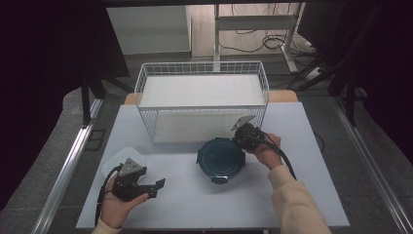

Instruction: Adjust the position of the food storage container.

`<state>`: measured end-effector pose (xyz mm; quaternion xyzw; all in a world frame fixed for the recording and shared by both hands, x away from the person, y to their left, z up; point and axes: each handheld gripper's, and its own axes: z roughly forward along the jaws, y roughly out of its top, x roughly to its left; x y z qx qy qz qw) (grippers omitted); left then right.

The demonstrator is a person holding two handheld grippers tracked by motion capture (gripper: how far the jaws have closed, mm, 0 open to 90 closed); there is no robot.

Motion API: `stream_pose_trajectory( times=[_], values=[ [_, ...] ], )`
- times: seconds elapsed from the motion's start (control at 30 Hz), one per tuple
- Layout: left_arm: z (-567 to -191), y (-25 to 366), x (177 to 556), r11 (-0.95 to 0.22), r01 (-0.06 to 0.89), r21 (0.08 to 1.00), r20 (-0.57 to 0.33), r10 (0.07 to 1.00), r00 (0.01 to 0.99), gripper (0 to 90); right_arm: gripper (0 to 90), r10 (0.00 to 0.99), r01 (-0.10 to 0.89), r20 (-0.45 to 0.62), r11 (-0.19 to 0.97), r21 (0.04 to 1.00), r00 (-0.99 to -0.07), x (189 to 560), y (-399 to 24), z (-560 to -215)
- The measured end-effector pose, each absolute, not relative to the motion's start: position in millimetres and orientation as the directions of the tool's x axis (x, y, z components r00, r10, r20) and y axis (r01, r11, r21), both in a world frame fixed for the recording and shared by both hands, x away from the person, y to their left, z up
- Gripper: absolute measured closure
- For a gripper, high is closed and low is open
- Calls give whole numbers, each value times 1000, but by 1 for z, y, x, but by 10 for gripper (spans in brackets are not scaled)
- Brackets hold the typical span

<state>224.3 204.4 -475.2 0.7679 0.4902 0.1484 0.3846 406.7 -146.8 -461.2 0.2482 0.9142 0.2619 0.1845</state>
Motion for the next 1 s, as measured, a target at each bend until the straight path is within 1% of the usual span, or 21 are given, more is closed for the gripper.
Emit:
stream_pose_trajectory(
  times=[0.23, 0.4, 0.5, 0.67, 0.77, 0.83, 1.0],
  values=[
    [-476, 203, 225, -227, 640, 734, -148, 866, 477, 191, 900, 550, 364, -161, 716, 596, -819, 399, -146, -463],
    [-476, 203, 224, -230, 639, 734, -146, 866, 479, 192, 900, 563, 392, -89, 673, 627, -822, 395, -146, -462],
    [-476, 203, 224, -230, 640, 733, -146, 866, 479, 192, 900, 562, 395, -88, 676, 622, -822, 393, -144, -463],
    [-476, 202, 224, -230, 640, 733, -146, 866, 479, 192, 900, 556, 414, -41, 664, 623, -830, 390, -143, -464],
    [-476, 202, 224, -230, 641, 733, -146, 866, 478, 192, 900, 558, 413, -45, 664, 623, -829, 387, -141, -465],
    [-477, 202, 224, -230, 641, 732, -146, 866, 478, 192, 900, 560, 424, -21, 650, 631, -828, 385, -143, -465],
    [-477, 201, 225, -238, 642, 729, -143, 864, 483, 191, 900, 556, 428, -8, 649, 629, -831, 380, -146, -469]
  ],
)
